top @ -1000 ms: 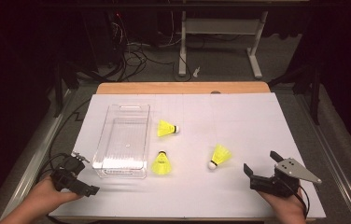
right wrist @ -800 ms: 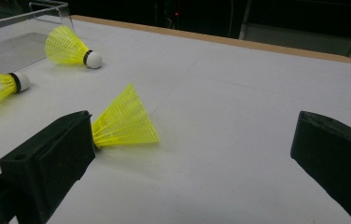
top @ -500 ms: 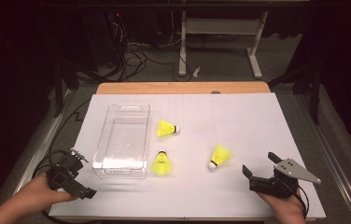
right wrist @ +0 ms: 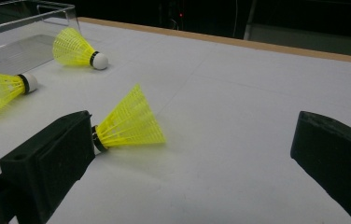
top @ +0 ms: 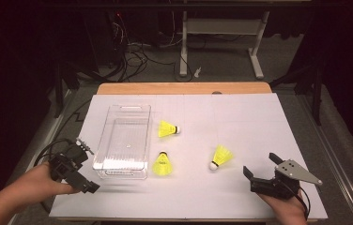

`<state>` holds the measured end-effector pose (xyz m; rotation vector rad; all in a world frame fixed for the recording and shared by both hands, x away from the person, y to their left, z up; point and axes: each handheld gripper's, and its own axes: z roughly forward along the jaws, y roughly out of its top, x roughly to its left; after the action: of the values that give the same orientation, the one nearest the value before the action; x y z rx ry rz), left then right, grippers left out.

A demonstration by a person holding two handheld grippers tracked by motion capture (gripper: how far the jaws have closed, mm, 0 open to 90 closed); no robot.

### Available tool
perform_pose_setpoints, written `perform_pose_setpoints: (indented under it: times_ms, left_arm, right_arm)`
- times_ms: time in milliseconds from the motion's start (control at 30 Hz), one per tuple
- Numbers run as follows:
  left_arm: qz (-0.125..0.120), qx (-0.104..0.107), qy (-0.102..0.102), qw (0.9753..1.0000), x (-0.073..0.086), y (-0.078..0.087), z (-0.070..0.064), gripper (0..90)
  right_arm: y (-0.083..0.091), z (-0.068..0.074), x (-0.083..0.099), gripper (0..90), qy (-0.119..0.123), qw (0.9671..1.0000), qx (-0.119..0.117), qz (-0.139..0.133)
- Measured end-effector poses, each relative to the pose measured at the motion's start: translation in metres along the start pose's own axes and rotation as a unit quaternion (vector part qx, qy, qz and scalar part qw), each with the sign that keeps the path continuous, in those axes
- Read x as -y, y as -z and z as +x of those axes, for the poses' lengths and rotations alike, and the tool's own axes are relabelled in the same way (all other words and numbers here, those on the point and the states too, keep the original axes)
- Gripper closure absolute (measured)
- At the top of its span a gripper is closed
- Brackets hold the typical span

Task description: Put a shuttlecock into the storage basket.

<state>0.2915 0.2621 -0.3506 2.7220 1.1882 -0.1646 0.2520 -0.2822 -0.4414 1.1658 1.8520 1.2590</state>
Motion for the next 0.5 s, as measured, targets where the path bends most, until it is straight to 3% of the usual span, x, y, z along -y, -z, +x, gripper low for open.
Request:
perform_pose_setpoints:
  times_ms: [500]
  left_arm:
    - [0.014, 0.005, -0.038, 0.9992, -0.035, 0.004, -0.025, 0.8]
  right_arm:
    - [0.000, 0.000, -0.001, 0.1, -0.001, 1.0000, -0.005, -0.003]
